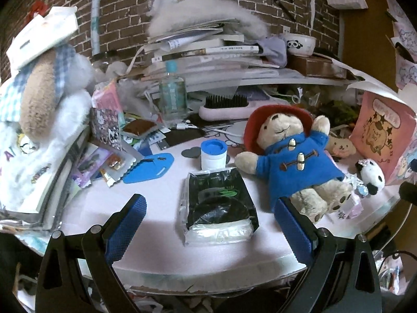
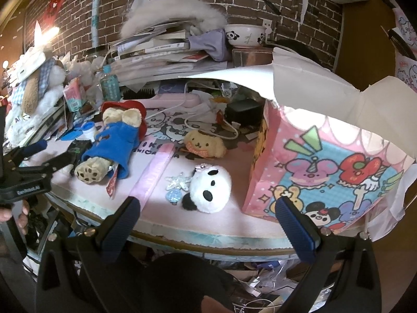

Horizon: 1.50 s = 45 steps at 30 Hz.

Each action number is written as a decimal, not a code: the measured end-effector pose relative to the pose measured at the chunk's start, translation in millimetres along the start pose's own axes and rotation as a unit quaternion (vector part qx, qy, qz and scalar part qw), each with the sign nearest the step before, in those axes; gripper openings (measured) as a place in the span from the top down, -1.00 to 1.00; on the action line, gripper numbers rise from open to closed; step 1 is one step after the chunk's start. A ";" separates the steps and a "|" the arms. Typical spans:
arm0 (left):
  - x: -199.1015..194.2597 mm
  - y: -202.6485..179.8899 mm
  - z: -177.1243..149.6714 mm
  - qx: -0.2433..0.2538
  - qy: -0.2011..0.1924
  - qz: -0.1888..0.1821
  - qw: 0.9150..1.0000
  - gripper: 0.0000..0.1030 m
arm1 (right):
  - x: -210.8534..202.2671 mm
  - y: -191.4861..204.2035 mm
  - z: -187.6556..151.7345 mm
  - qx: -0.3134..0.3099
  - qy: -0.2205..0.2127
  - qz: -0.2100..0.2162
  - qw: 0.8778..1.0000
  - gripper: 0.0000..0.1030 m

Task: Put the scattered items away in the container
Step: 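Close the left gripper on the black-and-green packet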

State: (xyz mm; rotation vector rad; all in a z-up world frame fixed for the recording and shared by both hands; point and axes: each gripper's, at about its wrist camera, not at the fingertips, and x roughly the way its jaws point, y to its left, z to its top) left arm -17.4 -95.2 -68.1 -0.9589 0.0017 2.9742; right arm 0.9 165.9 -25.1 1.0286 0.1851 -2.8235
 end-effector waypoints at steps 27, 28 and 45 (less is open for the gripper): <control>25.2 1.3 -2.4 -0.011 0.025 0.002 1.000 0.01 | 1.0 1.9 0.3 -0.001 -0.001 0.025 1.000 -1.00; 25.0 2.1 -2.5 -0.012 0.026 0.002 1.000 0.03 | 1.1 2.3 0.4 0.000 0.000 0.026 1.000 -1.00; 18.5 7.3 -1.9 -0.023 0.019 -0.002 1.000 0.06 | 3.1 2.5 0.2 -0.001 0.003 0.028 1.000 -1.00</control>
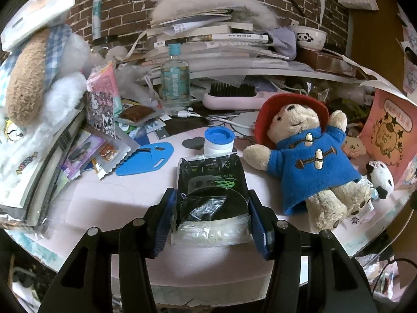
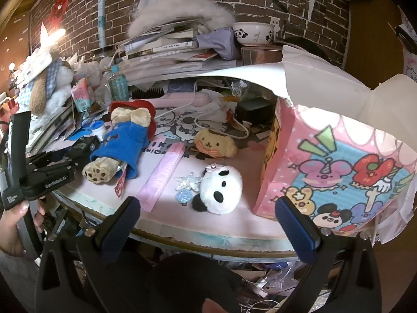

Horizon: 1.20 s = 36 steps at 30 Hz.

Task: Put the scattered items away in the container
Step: 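Close the left gripper on the black-and-green packet, then carry the black-and-green packet with the left gripper into the white box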

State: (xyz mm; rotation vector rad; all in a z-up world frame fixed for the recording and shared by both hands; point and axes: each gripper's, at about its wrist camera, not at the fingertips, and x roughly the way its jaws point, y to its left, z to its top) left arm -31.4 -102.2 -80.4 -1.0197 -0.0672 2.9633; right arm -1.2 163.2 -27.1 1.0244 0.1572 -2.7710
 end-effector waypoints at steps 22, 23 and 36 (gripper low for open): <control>-65.2 -39.9 42.6 0.045 -0.087 -0.012 0.995 0.06 | 5.1 9.0 -1.9 -0.022 0.000 -0.019 1.000 -0.99; -69.0 -44.3 46.8 0.049 -0.093 -0.016 0.994 0.06 | 5.9 10.2 -2.2 -0.026 0.001 -0.020 0.999 -0.99; -97.1 -131.0 114.6 0.155 -0.133 -0.121 0.971 0.06 | 1.2 10.7 -5.3 -0.033 -0.008 -0.007 0.999 -0.99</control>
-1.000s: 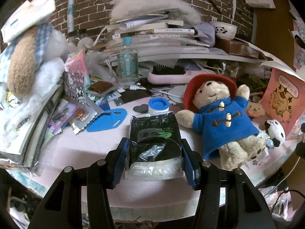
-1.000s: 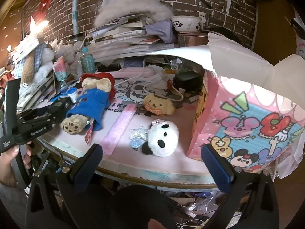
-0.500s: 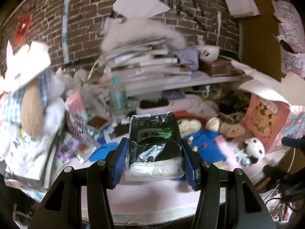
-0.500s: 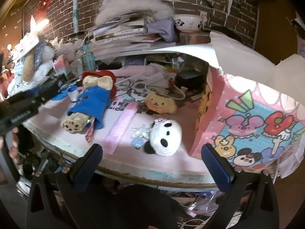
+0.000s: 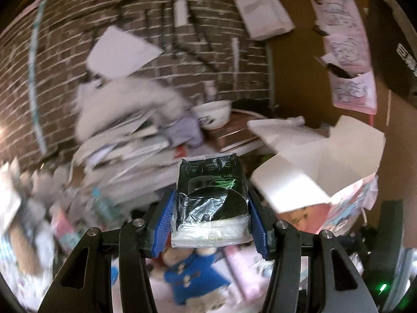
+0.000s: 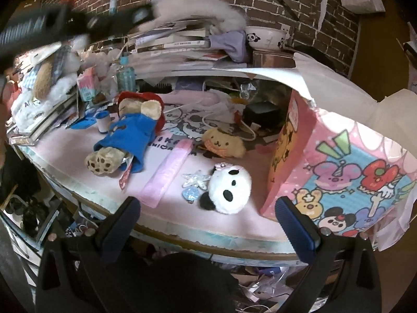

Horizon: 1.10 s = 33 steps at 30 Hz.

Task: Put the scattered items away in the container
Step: 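Carry the black-and-green packet with the left gripper into the white box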

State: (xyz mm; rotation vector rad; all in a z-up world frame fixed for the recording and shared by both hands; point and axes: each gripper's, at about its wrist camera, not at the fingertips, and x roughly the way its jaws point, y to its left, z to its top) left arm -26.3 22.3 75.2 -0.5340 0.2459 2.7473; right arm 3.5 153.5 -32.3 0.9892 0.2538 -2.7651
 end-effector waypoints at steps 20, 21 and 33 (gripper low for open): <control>78.3 -99.5 58.1 0.087 0.113 -0.175 0.974 0.06 | -5.5 -19.9 -1.0 0.022 -0.008 0.007 1.000 -1.00; 82.4 -103.3 59.0 0.090 0.120 -0.179 0.972 0.06 | -5.7 -20.8 -1.1 0.023 -0.009 0.007 1.000 -1.00; 134.5 -157.5 69.2 0.128 0.226 -0.205 0.944 0.06 | -9.7 -32.1 -5.5 0.035 -0.016 0.016 0.999 -1.00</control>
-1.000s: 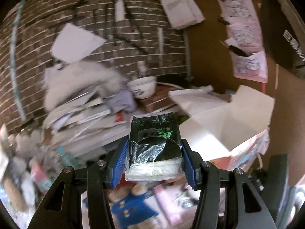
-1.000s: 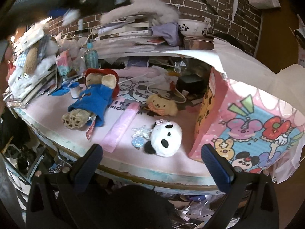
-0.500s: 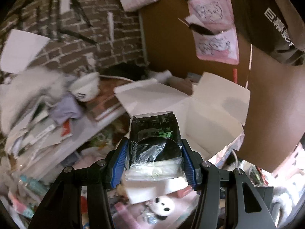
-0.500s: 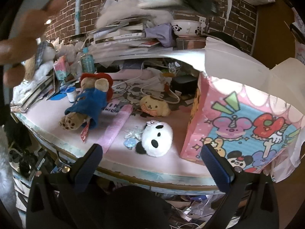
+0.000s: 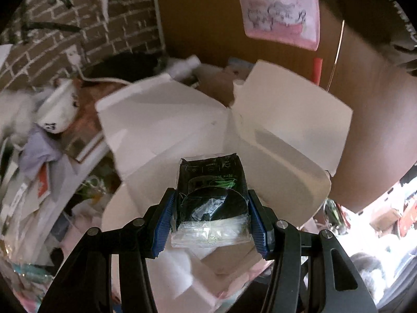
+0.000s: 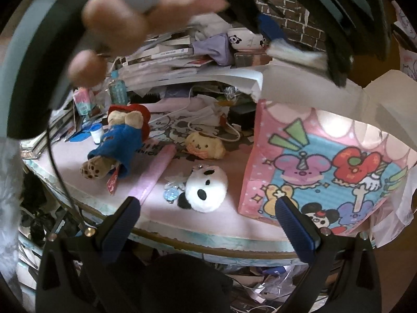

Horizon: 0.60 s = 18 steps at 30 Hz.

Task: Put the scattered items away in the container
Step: 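Carry the black-and-green packet with the left gripper into the white box, then open the left gripper to release the packet in the box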

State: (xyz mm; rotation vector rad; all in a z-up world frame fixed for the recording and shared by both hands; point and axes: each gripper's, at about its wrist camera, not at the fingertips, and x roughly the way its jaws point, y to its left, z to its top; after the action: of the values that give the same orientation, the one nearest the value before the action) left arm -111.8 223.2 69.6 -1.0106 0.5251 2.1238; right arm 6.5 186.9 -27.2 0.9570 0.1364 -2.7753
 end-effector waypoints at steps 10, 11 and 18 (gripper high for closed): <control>46.8 -8.8 6.8 -0.004 0.089 -0.002 0.996 0.06 | -2.9 -11.5 -0.4 0.012 -0.002 -0.002 1.000 -1.00; 47.6 -8.8 7.0 -0.005 0.090 0.003 0.996 0.06 | -2.4 -13.1 -0.2 0.013 -0.002 -0.003 1.000 -1.00; 46.3 -10.6 4.0 -0.004 0.095 0.010 0.995 0.04 | -2.5 -16.7 0.2 0.019 -0.003 -0.006 1.000 -0.99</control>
State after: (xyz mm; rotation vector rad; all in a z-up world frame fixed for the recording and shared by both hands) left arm -126.1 252.6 34.8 -1.2242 0.6200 2.0593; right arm 4.6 203.6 -25.1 0.9588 0.0878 -2.8013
